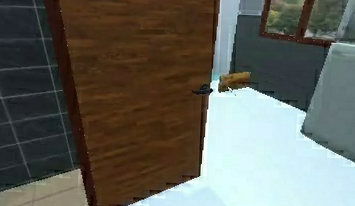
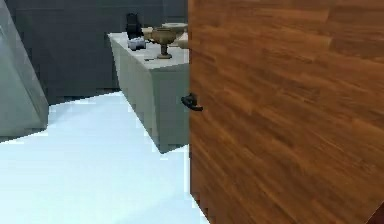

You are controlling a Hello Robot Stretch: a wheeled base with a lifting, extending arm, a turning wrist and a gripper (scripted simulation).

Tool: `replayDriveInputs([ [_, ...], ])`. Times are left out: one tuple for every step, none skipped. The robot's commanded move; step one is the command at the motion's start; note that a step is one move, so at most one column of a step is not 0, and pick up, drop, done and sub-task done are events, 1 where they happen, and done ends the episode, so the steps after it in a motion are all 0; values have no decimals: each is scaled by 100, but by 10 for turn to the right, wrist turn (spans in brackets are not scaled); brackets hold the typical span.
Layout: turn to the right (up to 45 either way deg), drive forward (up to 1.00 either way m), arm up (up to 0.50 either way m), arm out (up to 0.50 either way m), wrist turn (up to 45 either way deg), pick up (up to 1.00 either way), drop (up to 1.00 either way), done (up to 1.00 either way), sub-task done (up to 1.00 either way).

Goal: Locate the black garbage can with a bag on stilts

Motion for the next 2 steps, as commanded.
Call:
replayDriveInputs([
  [330, 0, 0, 0, 0, 0, 0, 0, 0],
  [0, 100, 0, 0, 0, 0, 0, 0, 0],
])
